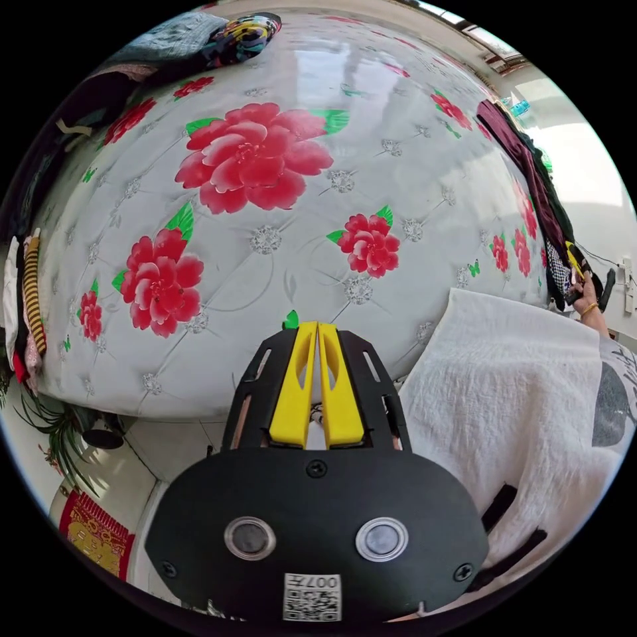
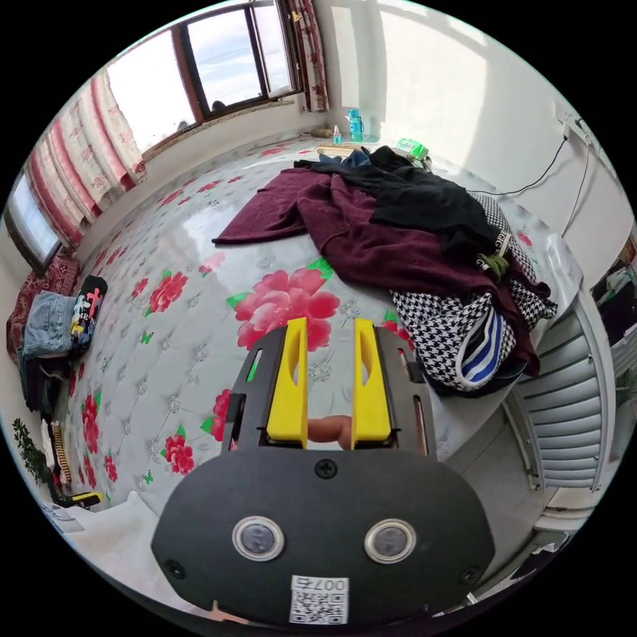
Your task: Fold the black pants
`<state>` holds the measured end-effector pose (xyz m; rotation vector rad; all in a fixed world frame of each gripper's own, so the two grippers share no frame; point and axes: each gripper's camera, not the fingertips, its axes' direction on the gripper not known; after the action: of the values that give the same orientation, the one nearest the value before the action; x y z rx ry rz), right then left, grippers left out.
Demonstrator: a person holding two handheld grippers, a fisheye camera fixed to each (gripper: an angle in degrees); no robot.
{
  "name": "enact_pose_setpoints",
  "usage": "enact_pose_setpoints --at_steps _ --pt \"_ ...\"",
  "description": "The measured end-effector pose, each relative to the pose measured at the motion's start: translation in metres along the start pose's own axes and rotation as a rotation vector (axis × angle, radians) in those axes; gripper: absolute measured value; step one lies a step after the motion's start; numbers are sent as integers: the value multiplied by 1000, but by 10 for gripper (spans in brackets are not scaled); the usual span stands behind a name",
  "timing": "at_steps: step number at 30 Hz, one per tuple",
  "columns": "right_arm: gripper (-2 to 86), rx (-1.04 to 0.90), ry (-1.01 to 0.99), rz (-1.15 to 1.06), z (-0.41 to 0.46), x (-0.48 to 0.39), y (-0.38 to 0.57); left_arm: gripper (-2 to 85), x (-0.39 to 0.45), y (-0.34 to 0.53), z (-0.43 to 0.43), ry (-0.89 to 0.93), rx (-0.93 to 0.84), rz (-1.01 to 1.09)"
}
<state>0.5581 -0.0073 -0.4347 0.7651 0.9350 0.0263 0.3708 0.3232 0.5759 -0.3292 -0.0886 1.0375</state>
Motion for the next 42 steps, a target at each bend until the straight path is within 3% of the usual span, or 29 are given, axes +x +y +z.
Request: enact_pose_setpoints --at_steps 10,15,18,22,29,33,38,42 --pt "95 -24 280 152 24 145 -138 -10 45 -53 8 51 -65 -44" --pt "46 -257 239 156 68 180 -163 -10 46 -60 10 10 -111 -50" --pt "18 -195 219 62 56 168 -160 -10 43 -59 8 -11 -113 -36" --pt "3 6 -5 -50 9 123 -135 -10 37 -51 7 7 -103 0" --pt "-2 55 -162 -239 -45 25 -61 -10 2 -23 -5 85 -31 29" --pt "-2 70 -399 -223 -82 -17 -25 -10 -35 13 -19 134 31 19" --pt "-2 -15 -713 -503 -112 -152 46 -10 -87 62 -39 241 157 -42" --pt "-1 -205 -979 -771 -121 -311 142 -10 -132 103 -53 277 228 -85"
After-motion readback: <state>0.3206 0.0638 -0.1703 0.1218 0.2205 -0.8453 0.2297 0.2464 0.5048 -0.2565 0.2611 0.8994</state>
